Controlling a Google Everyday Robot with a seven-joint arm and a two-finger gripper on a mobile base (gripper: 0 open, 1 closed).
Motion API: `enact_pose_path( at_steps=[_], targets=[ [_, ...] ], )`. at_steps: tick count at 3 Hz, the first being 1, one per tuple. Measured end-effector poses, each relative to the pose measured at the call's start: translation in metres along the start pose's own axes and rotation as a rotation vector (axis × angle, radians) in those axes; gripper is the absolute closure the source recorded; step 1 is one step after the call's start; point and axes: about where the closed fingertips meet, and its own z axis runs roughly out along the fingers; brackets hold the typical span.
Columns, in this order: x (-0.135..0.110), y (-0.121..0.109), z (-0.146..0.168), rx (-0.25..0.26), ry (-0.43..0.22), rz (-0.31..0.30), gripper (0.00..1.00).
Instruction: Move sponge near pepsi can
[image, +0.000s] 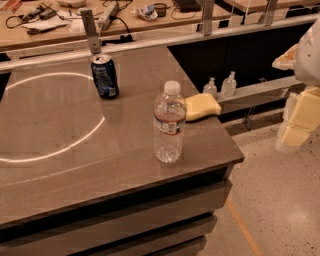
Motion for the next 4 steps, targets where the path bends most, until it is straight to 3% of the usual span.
enact_pose_path(
  at_steps=[2,3,4],
  targets=[
    [-0.003,-0.015,0.009,0.016,-0.02,-0.034,0.0],
    [-0.015,-0.061,0.034,0.008,-0.186,-0.075,0.0],
    [-0.027,-0.091,0.06,-0.038,-0.316,-0.093,0.0]
  ],
)
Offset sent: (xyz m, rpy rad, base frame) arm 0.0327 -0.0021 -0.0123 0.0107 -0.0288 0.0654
